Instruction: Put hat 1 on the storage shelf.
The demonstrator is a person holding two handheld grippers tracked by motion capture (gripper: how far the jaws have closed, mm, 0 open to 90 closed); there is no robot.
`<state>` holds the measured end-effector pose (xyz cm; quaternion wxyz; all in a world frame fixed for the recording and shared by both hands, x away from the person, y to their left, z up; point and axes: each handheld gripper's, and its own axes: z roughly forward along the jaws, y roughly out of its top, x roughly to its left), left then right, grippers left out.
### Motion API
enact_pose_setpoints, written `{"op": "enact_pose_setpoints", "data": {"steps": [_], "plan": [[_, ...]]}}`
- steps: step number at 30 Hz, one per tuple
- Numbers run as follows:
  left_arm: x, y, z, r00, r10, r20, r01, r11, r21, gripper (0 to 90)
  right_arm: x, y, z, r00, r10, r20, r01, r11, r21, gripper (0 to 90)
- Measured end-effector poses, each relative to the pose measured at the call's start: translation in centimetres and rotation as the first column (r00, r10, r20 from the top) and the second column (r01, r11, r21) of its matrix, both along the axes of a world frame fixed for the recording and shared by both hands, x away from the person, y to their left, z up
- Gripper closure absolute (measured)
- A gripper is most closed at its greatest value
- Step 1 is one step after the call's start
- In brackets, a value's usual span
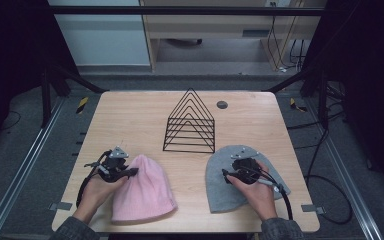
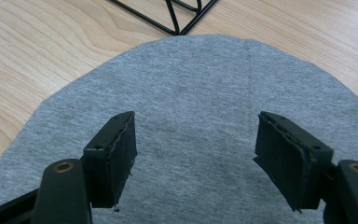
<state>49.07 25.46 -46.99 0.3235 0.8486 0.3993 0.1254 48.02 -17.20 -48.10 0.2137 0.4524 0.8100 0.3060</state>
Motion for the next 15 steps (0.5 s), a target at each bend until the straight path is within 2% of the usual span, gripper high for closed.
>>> {"op": "enact_pose_setpoints", "data": {"steps": [2,3,4,6,7,10,11,15], "plan": [[-0.3,0.0,0.6,0.9996,-0.003,0.028,0.003,1.0000,-0.001,79.5,0.0,0.0,0.0,1.0000,0.001,0.004,-0.001,1.000,-0.004,29.3],[-0.3,0.0,0.6,0.9996,-0.003,0.028,0.003,1.0000,-0.001,79.6,0.0,0.0,0.0,1.0000,0.001,0.004,-0.001,1.000,-0.004,29.3],[-0.6,-0.1,1.3,0.9980,-0.002,0.063,0.002,1.0000,0.000,79.8,-0.1,0.0,0.1,1.0000,-0.001,0.008,0.001,1.000,-0.003,29.4],[-1.1,-0.3,2.1,0.9945,-0.005,0.105,0.005,1.0000,0.003,79.8,-0.1,0.0,0.2,0.9999,-0.002,0.012,0.002,1.000,-0.002,29.4],[-1.1,-0.3,2.1,0.9945,-0.005,0.105,0.005,1.0000,0.003,79.9,-0.1,0.0,0.3,0.9998,0.000,0.017,0.000,1.000,-0.002,29.4],[-1.9,-0.7,3.3,0.9864,-0.006,0.164,0.007,0.9999,-0.008,79.9,-0.2,0.0,0.4,0.9995,-0.002,0.030,0.002,1.000,-0.001,29.4],[-2.4,-1.0,4.2,0.9791,-0.011,0.203,0.014,0.9998,-0.012,79.9,-0.2,0.0,0.4,0.9995,-0.003,0.032,0.003,1.000,0.000,29.2],[-3.3,-1.3,5.3,0.9675,-0.027,0.252,0.029,0.9996,-0.004,80.0,-0.3,0.0,0.6,0.9991,0.000,0.043,0.000,1.000,0.001,28.3]]}}
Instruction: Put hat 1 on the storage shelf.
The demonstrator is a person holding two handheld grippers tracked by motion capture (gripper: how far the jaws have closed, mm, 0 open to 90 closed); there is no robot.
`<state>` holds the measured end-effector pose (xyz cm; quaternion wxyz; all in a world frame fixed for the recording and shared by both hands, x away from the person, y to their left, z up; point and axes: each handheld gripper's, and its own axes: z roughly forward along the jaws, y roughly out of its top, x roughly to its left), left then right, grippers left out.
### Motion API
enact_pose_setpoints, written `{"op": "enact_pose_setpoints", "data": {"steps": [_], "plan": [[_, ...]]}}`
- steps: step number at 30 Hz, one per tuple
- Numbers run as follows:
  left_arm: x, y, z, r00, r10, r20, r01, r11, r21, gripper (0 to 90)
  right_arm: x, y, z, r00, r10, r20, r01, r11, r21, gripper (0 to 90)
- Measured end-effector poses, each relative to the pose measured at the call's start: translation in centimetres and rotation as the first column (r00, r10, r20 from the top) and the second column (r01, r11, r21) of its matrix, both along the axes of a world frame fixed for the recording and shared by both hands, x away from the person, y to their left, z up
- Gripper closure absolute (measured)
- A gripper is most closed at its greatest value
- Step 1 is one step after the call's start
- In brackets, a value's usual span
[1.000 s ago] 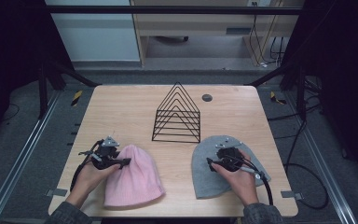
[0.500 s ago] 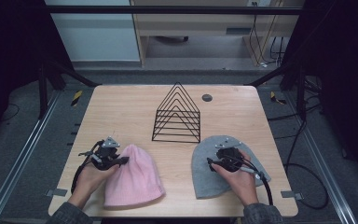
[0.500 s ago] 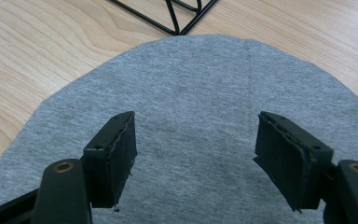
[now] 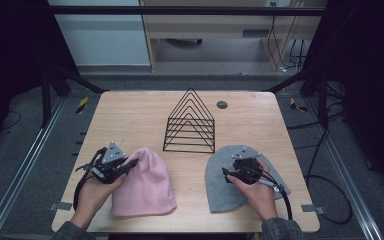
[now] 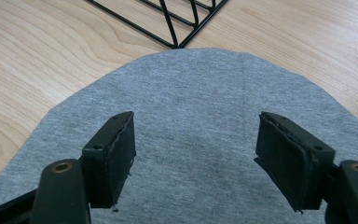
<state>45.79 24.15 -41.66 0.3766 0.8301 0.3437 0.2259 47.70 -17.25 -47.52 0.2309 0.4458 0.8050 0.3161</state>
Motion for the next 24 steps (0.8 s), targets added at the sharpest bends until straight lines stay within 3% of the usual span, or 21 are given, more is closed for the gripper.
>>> {"op": "enact_pose_setpoints", "data": {"steps": [8,18,24], "plan": [[-0.8,-0.3,1.4,0.9984,-0.016,0.055,0.016,0.9999,0.006,80.0,-0.2,0.1,0.2,0.9999,0.003,0.016,-0.003,1.000,0.006,26.1],[-1.1,-0.4,2.2,0.9971,-0.025,0.072,0.026,0.9996,-0.014,80.1,-0.4,0.3,0.3,0.9997,0.002,0.022,-0.002,1.000,0.003,24.6],[-1.2,-0.6,3.9,0.9946,-0.039,0.096,0.041,0.9989,-0.024,80.2,-0.5,0.2,0.6,0.9995,0.000,0.031,-0.001,1.000,0.022,24.3]]}}
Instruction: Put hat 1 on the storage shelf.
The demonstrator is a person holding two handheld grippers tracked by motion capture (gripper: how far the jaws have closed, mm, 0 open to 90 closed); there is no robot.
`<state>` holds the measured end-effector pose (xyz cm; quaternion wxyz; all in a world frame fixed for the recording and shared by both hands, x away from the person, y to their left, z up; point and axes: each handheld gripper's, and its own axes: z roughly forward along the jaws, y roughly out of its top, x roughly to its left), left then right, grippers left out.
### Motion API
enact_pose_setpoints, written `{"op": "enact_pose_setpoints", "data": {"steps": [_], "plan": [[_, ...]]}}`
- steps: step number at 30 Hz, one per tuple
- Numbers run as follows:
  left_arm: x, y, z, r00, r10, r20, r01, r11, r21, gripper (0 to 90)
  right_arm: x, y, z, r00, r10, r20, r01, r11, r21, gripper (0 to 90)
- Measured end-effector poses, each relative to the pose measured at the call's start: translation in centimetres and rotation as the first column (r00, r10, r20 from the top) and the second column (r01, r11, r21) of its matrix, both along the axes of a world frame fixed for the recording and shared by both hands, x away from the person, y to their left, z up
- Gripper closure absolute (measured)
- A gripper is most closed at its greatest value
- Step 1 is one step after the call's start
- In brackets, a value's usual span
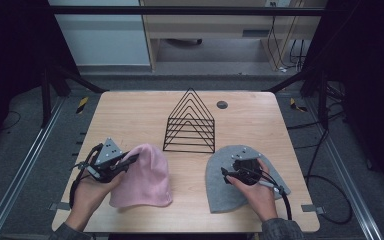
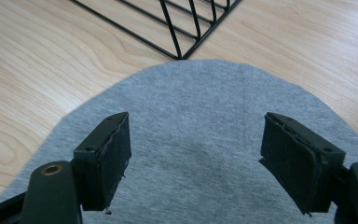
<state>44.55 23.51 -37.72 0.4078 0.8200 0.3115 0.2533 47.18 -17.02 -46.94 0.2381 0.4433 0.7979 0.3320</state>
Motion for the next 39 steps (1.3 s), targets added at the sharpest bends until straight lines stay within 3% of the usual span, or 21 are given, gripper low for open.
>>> {"op": "enact_pose_setpoints", "data": {"steps": [2,6,11,15,17,18,19,21,22,24,25,26,28,32,36,39], "plan": [[0.2,0.0,0.8,1.0000,-0.007,0.005,0.007,0.9997,-0.023,80.3,-0.2,0.0,0.4,0.9999,0.005,0.010,-0.005,1.000,0.022,24.3],[0.8,-0.2,2.3,0.9999,-0.004,0.016,0.004,0.9998,-0.018,80.3,-0.5,0.2,1.4,0.9993,0.016,0.033,-0.018,0.998,0.053,24.5],[2.6,-0.6,5.0,0.9995,-0.002,0.032,0.001,0.9997,0.025,80.3,-1.1,1.9,3.6,0.9920,0.094,0.084,-0.100,0.992,0.073,25.8],[3.5,-0.6,6.9,0.9987,0.004,0.051,-0.005,0.9999,0.015,80.3,-1.4,3.0,4.9,0.9844,0.140,0.107,-0.149,0.986,0.080,26.6],[4.0,-0.5,8.2,0.9975,0.010,0.070,-0.010,0.9999,0.002,80.3,-1.7,4.0,6.3,0.9767,0.173,0.126,-0.186,0.978,0.096,27.4],[4.2,-0.4,8.9,0.9968,0.012,0.079,-0.011,0.9999,-0.005,80.3,-1.9,4.9,7.5,0.9683,0.208,0.138,-0.223,0.970,0.101,28.9],[4.4,-0.3,9.6,0.9961,0.019,0.086,-0.018,0.9997,-0.014,80.3,-1.9,4.9,7.5,0.9683,0.208,0.138,-0.223,0.970,0.101,28.9],[4.9,-0.4,11.5,0.9944,0.026,0.102,-0.022,0.9987,-0.045,80.2,-2.0,6.3,9.2,0.9545,0.257,0.151,-0.274,0.956,0.107,31.3],[4.9,-0.4,11.5,0.9944,0.026,0.102,-0.022,0.9987,-0.045,80.2,-2.0,6.3,9.2,0.9545,0.257,0.151,-0.274,0.956,0.107,31.3],[5.2,-0.5,12.6,0.9938,0.025,0.108,-0.018,0.9977,-0.065,80.2,-1.8,7.3,10.2,0.9452,0.287,0.155,-0.305,0.946,0.109,33.1],[5.3,-0.5,13.1,0.9932,0.027,0.113,-0.019,0.9972,-0.073,80.2,-1.7,7.8,10.7,0.9415,0.300,0.154,-0.319,0.941,0.118,34.0],[5.4,-0.6,13.5,0.9930,0.026,0.115,-0.017,0.9971,-0.075,80.2,-1.4,8.7,11.5,0.9343,0.323,0.151,-0.344,0.929,0.138,35.2],[5.5,-1.0,14.6,0.9931,0.013,0.117,-0.002,0.9951,-0.099,80.1,-1.0,9.6,12.0,0.9276,0.342,0.150,-0.362,0.922,0.139,35.7],[5.2,-1.7,15.7,0.9913,-0.003,0.131,0.018,0.9939,-0.109,80.1,-0.2,10.7,12.5,0.9224,0.357,0.147,-0.376,0.917,0.131,36.5],[4.8,-2.5,16.9,0.9889,-0.023,0.146,0.042,0.9914,-0.124,80.0,1.2,11.4,12.9,0.9206,0.367,0.134,-0.385,0.910,0.152,36.8],[4.7,-3.1,17.8,0.9871,-0.041,0.155,0.062,0.9886,-0.137,80.0,2.1,11.6,13.6,0.9167,0.378,0.130,-0.397,0.896,0.198,35.4]]}}
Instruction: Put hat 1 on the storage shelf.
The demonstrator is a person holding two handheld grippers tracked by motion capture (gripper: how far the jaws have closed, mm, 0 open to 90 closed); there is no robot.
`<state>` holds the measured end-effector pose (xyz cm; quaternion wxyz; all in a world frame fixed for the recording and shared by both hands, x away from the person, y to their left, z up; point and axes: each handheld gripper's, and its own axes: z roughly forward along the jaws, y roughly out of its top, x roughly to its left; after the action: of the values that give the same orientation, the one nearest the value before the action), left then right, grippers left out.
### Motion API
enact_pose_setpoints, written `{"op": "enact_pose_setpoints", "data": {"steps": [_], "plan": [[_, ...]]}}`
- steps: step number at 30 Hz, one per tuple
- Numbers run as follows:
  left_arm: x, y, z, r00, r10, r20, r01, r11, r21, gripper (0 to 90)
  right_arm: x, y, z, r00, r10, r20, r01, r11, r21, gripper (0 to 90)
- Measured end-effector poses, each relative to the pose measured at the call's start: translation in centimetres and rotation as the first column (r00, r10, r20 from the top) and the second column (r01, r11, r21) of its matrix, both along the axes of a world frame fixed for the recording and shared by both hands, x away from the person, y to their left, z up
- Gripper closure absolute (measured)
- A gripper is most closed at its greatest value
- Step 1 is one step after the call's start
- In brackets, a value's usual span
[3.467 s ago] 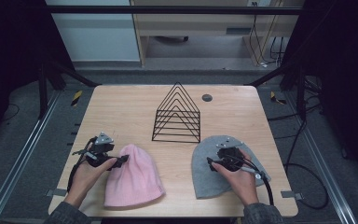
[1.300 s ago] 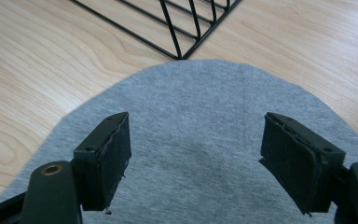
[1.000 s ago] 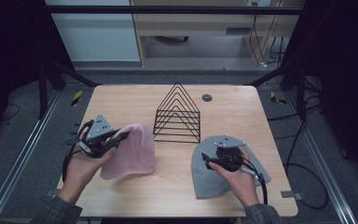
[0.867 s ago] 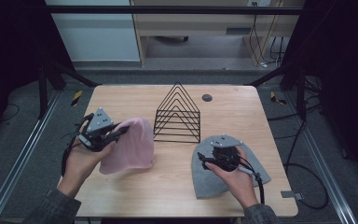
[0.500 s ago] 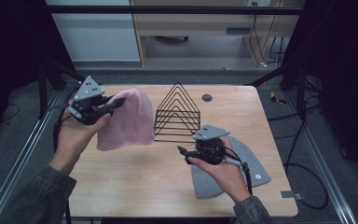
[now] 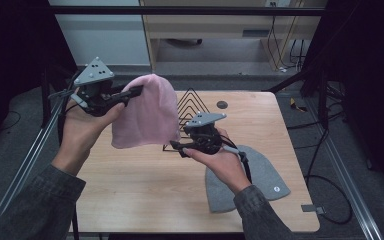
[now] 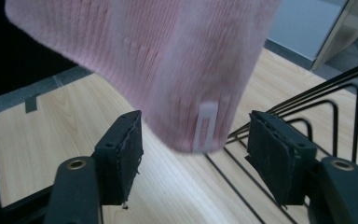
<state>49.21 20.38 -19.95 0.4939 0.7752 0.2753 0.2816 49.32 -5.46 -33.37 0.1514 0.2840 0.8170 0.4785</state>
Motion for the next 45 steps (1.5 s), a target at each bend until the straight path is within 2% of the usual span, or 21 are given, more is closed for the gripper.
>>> {"op": "enact_pose_setpoints", "data": {"steps": [3,4,5,6,7,8,11,13,14,15,16,17,22,23,24,25,31,34,37,41,45], "plan": [[0.0,-0.3,0.2,0.9999,-0.010,0.002,0.010,0.9999,-0.003,80.0,0.4,0.1,0.3,1.0000,-0.006,0.006,0.007,1.000,-0.018,35.3],[0.1,-0.4,0.3,0.9999,-0.015,0.001,0.015,0.9999,-0.007,79.9,0.6,0.2,0.6,0.9996,0.007,0.026,-0.006,0.999,-0.047,46.9],[0.2,-0.5,0.4,0.9998,-0.018,0.001,0.018,0.9998,-0.005,79.9,0.6,0.2,0.6,0.9996,0.007,0.026,-0.006,0.999,-0.047,46.9],[0.5,-0.7,0.4,0.9997,-0.023,0.001,0.023,0.9997,-0.011,79.9,0.8,0.2,0.9,0.9985,0.031,0.044,-0.028,0.998,-0.053,60.5],[0.7,-0.8,0.4,0.9997,-0.025,-0.001,0.025,0.9996,-0.015,79.8,1.0,0.2,1.0,0.9986,0.038,0.038,-0.036,0.998,-0.051,64.7],[0.7,-0.8,0.4,0.9997,-0.025,-0.001,0.025,0.9996,-0.015,79.8,1.0,0.2,1.0,0.9986,0.038,0.038,-0.036,0.998,-0.051,64.7],[1.7,-1.0,0.6,0.9994,-0.032,-0.015,0.032,0.9990,-0.031,79.7,1.6,-0.2,1.4,0.9980,0.037,0.051,-0.034,0.997,-0.064,73.2],[2.6,-1.4,0.9,0.9991,-0.038,-0.021,0.037,0.9987,-0.034,79.4,2.5,-1.0,2.2,0.9972,0.043,0.062,-0.038,0.997,-0.073,75.6],[3.5,-1.8,1.1,0.9989,-0.040,-0.025,0.040,0.9989,-0.026,79.3,2.7,-1.3,2.4,0.9972,0.042,0.063,-0.037,0.997,-0.072,76.1],[3.5,-1.8,1.1,0.9989,-0.040,-0.025,0.040,0.9989,-0.026,79.3,2.7,-1.3,2.4,0.9972,0.042,0.063,-0.037,0.997,-0.072,76.1],[4.6,-2.3,1.4,0.9989,-0.039,-0.026,0.039,0.9992,-0.009,79.1,3.6,-2.1,2.9,0.9973,0.030,0.068,-0.025,0.997,-0.074,76.7],[4.6,-2.3,1.4,0.9989,-0.039,-0.026,0.039,0.9992,-0.009,78.9,3.6,-2.1,2.9,0.9973,0.030,0.068,-0.025,0.997,-0.074,76.7],[7.6,-3.7,1.8,0.9972,-0.055,-0.051,0.054,0.9985,-0.012,78.3,6.3,-4.3,4.4,0.9981,-0.024,0.057,0.026,0.999,-0.035,77.5],[8.8,-4.1,1.6,0.9963,-0.057,-0.064,0.056,0.9983,-0.012,78.3,6.8,-4.6,4.5,0.9981,-0.033,0.053,0.035,0.999,-0.030,77.7],[8.8,-4.1,1.6,0.9963,-0.057,-0.064,0.056,0.9983,-0.012,78.2,6.8,-4.6,4.5,0.9981,-0.033,0.053,0.035,0.999,-0.030,77.7],[9.4,-4.3,1.4,0.9957,-0.058,-0.073,0.056,0.9981,-0.023,78.2,7.5,-5.2,4.4,0.9976,-0.055,0.041,0.056,0.998,-0.033,77.8],[12.9,-5.7,-0.6,0.9922,-0.070,-0.103,0.062,0.9947,-0.082,77.9,9.1,-6.0,3.3,0.9928,-0.112,0.042,0.114,0.992,-0.047,77.8],[13.4,-5.9,-1.1,0.9911,-0.074,-0.110,0.064,0.9935,-0.094,77.9,9.4,-6.1,2.8,0.9915,-0.121,0.048,0.124,0.991,-0.051,77.8],[13.8,-6.3,-1.8,0.9907,-0.076,-0.113,0.066,0.9941,-0.086,77.9,9.6,-6.5,2.1,0.9918,-0.121,0.041,0.123,0.991,-0.048,77.8],[13.8,-6.7,-2.4,0.9902,-0.086,-0.110,0.075,0.9924,-0.098,77.7,9.5,-7.0,1.4,0.9916,-0.124,0.037,0.126,0.991,-0.038,77.8],[13.7,-7.1,-3.2,0.9901,-0.089,-0.109,0.080,0.9934,-0.082,77.0,8.9,-7.1,0.6,0.9908,-0.128,0.042,0.130,0.990,-0.049,77.4]]}}
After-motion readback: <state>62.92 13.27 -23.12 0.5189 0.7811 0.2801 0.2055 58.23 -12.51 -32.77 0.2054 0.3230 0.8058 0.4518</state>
